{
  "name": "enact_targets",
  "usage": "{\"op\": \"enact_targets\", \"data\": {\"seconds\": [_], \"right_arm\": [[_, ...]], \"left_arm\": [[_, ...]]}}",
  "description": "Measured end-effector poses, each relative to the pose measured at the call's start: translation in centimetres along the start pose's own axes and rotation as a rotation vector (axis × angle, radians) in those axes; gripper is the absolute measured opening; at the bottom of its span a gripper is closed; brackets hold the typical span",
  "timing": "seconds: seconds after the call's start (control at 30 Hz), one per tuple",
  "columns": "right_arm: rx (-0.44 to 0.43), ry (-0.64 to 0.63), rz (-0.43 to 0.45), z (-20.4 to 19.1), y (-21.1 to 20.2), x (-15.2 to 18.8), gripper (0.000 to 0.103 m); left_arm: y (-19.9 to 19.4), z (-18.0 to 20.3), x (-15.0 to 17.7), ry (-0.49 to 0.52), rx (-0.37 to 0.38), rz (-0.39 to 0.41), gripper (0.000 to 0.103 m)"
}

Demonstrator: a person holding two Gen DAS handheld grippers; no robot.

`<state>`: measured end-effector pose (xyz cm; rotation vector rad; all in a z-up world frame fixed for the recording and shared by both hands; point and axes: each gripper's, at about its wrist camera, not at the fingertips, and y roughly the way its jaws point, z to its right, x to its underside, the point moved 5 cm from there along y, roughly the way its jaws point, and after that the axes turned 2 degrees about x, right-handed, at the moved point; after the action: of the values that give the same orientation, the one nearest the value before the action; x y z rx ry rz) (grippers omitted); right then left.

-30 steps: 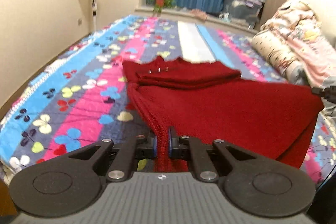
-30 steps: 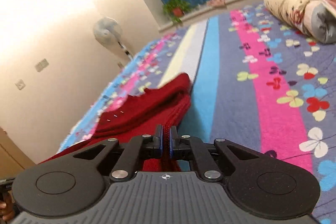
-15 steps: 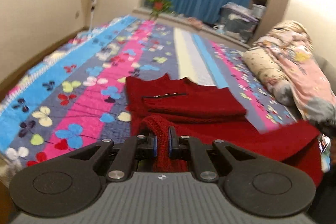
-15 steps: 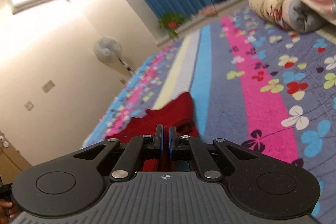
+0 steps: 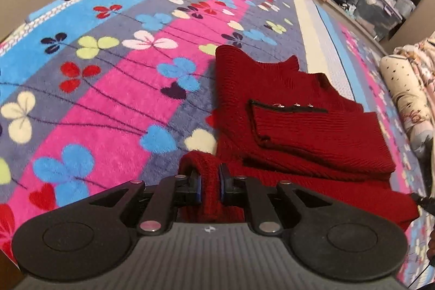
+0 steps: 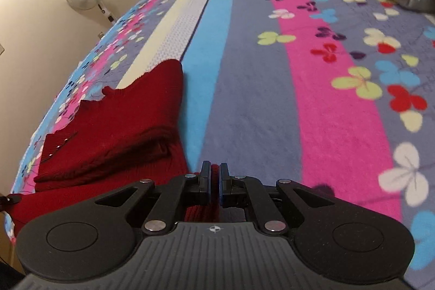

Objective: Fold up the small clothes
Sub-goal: 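Lift the hem with both tools and fold it toward the collar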

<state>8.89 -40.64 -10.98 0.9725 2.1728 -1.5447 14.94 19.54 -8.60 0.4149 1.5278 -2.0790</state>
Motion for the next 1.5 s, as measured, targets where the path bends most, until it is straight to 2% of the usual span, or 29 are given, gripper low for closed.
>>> {"op": "enact_targets", "data": {"seconds": [0.1,0.13,0.17,0.3,0.4,0.47,0.5,0.57,0.63,0.73,0.83,0.93,1.0,1.23,1.33,1.4,1.5], "right_arm": [[0.019,0.008,-0.022,0.1,1.0,0.0,0.006],[0.025,0.010,-0.028,0.2,1.2,0.0,0.006],[0.034,0.010,-0.025,0.3,1.2,-0.2,0.007],[0.122,0.046,0.032,2.2,-0.4,-1.2,0.007],[0.172,0.018,0.035,3.6,-1.2,-1.5,0.010],[0.132,-0.015,-0.029,3.9,-0.9,-0.9,0.013],[0.100,-0.028,-0.072,3.9,-0.6,-0.4,0.018],[0.060,-0.082,-0.156,3.2,0.0,0.8,0.022],[0.040,-0.153,-0.158,1.7,-0.1,1.3,0.022],[-0.041,-0.152,-0.143,0.4,-0.1,1.3,0.022],[-0.072,-0.171,-0.130,-0.4,0.6,1.0,0.024],[-0.076,-0.172,-0.135,-0.8,1.5,0.8,0.034],[-0.080,-0.179,-0.123,-1.0,1.9,0.5,0.037],[-0.115,-0.154,-0.104,-2.0,3.9,-0.7,0.038],[-0.105,-0.139,-0.105,-2.1,5.0,-1.0,0.038],[-0.107,-0.127,-0.109,-2.1,5.7,-1.1,0.038],[-0.110,-0.120,-0.118,-2.0,6.4,-1.1,0.038]], "left_arm": [[-0.7,-0.5,-0.1,-0.022,0.023,0.022,0.021],[-1.2,-0.8,-0.1,-0.035,0.028,0.034,0.027],[-1.6,-1.1,-0.2,-0.044,0.022,0.049,0.038],[-4.0,-4.3,-0.3,-0.078,-0.084,0.131,0.039],[-4.3,-6.6,0.2,-0.105,-0.103,0.092,0.039],[-3.7,-7.1,1.0,-0.094,-0.087,0.032,0.042],[-3.4,-7.0,1.3,-0.078,-0.071,0.004,0.044],[-2.9,-6.2,1.6,-0.035,-0.038,-0.038,0.055],[-2.2,-5.0,1.9,0.012,0.033,-0.082,0.057],[-1.2,-3.2,1.5,0.081,0.082,-0.116,0.058],[0.0,-1.7,0.2,0.147,0.097,-0.087,0.060],[1.5,-1.4,-1.0,0.188,0.072,-0.027,0.061],[2.0,-1.0,-1.4,0.184,0.099,-0.005,0.061],[3.7,0.4,-1.3,0.271,0.095,-0.029,0.061],[4.1,0.8,-1.6,0.272,0.101,-0.024,0.057],[4.2,1.2,-1.7,0.290,0.104,-0.019,0.048],[4.3,1.7,-1.7,0.323,0.091,-0.011,0.047]]}}
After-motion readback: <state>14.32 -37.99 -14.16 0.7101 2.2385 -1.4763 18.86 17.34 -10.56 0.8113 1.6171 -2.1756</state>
